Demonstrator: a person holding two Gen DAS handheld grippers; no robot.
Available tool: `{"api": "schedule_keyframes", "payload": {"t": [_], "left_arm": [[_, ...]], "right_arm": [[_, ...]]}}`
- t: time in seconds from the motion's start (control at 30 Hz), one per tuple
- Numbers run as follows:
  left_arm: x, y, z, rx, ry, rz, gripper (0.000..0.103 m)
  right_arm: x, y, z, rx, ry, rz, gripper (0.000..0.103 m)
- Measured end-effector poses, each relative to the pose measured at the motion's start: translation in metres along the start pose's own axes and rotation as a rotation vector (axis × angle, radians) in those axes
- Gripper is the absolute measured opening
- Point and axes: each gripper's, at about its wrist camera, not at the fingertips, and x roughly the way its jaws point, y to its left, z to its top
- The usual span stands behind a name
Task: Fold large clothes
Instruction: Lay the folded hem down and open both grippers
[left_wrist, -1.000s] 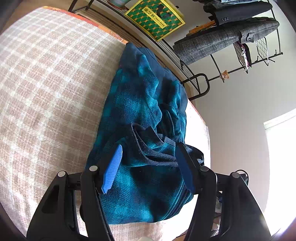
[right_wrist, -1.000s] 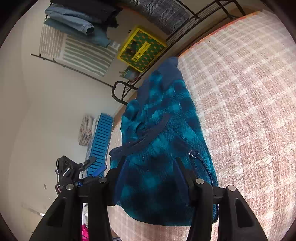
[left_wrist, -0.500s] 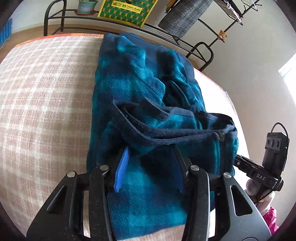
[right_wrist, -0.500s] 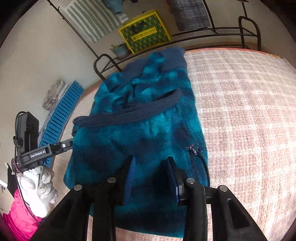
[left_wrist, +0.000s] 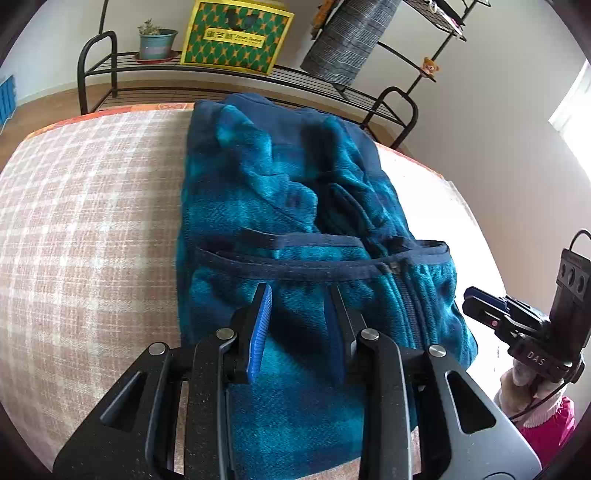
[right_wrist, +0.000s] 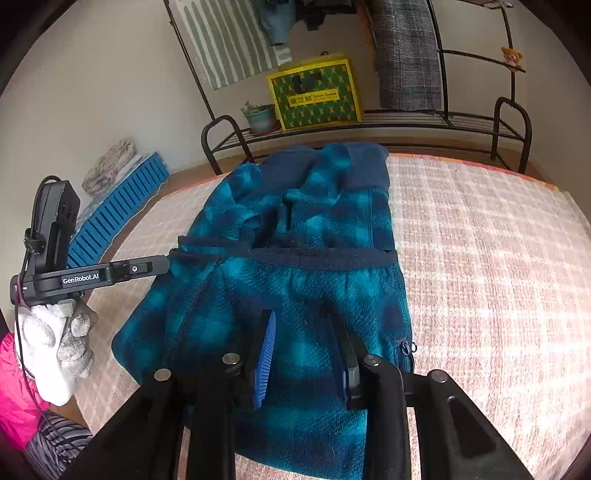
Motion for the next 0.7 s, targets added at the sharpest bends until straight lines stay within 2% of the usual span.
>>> {"api": "schedule_keyframes", "payload": {"t": [0.1,0.17,0.27,0.33,0.4,0.5,0.6,0.7], "left_arm": [[0.001,-0.013,-0.005,0.033,-0.009,-0.020,0.028],[0.009,-0.019,-0.007,0.048,-0.010,-0.004,0.028],[0.031,-0.017,-0.013,0.072,0.046,0.068,0.028],[0.048,-0.011,-0.021,0.093,0.080,0.117,0.028],[0.049,-0.012,-0.024,0.122,0.055,0.120,0.029],[0.050,-0.018,-0.024,0.136,0.064,0.158,0.029],[0.045,-0.019,-0.022,0.126,0.063,0.166,0.029],[0.027,-0.022,-0.018,0.143,0.017,0.194,0.029]], "right_arm": [[0.010,0.013,0.006,-0.050,-0.041,-0.018,0.032],[0.028,0.018,0.014,-0.055,-0.012,-0.010,0.032],[0.054,0.021,0.015,-0.100,0.049,-0.092,0.032],[0.068,0.016,0.013,-0.086,0.099,-0.120,0.032],[0.078,0.013,0.009,-0.064,0.120,-0.131,0.033],[0.081,0.018,0.008,-0.085,0.125,-0.169,0.033],[0.072,0.018,0.010,-0.050,0.130,-0.171,0.033],[0.054,0.022,0.015,-0.036,0.098,-0.195,0.033]]}}
